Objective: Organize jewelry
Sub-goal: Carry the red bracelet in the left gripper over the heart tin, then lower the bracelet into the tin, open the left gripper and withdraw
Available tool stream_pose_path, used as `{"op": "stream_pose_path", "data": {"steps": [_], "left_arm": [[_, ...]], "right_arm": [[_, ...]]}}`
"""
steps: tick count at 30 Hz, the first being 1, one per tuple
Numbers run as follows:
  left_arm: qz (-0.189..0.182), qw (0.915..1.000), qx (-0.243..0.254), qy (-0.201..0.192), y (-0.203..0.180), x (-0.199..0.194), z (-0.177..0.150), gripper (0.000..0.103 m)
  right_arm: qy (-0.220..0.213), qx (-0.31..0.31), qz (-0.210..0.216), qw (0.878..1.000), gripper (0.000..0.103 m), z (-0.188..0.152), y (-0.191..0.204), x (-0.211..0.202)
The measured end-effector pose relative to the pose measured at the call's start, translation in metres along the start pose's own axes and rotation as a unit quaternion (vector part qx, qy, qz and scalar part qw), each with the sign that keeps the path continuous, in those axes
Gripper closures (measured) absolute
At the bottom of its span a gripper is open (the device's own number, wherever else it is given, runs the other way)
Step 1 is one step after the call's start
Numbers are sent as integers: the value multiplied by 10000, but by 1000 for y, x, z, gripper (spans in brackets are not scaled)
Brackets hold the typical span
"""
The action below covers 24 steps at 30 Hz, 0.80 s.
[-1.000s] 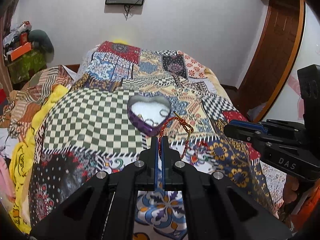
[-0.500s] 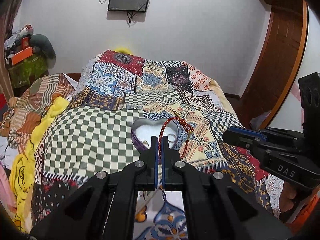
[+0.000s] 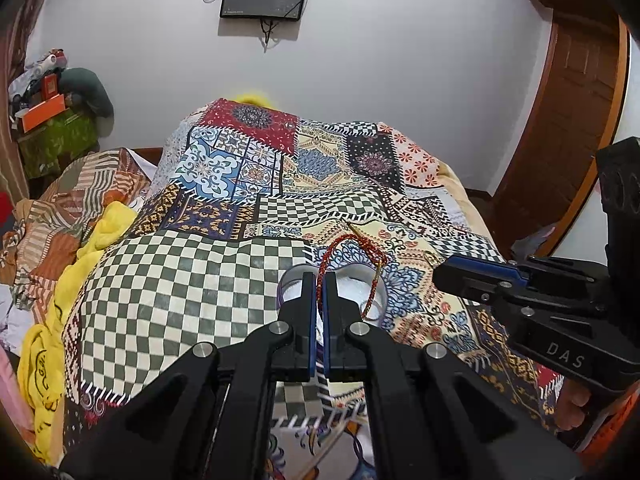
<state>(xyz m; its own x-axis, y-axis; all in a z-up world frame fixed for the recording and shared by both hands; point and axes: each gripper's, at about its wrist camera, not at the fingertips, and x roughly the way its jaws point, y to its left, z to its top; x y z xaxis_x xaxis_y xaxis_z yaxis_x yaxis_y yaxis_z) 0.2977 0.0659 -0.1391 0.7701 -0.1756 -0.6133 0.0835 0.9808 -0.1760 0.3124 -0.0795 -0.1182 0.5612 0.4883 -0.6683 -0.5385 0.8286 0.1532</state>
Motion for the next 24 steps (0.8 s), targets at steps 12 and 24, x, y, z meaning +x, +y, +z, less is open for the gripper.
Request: {"op": "stream_pose_path", "data": {"steps": [12, 24], "left_arm": [[-99, 9989, -184, 427, 14, 43, 3, 102], [-264, 9969, -321, 672, 20, 63, -4, 102]], "right_arm": [[391, -191, 191, 9989, 91, 8, 1, 34], [841, -235, 226, 9959, 91, 6, -1, 66]]}}
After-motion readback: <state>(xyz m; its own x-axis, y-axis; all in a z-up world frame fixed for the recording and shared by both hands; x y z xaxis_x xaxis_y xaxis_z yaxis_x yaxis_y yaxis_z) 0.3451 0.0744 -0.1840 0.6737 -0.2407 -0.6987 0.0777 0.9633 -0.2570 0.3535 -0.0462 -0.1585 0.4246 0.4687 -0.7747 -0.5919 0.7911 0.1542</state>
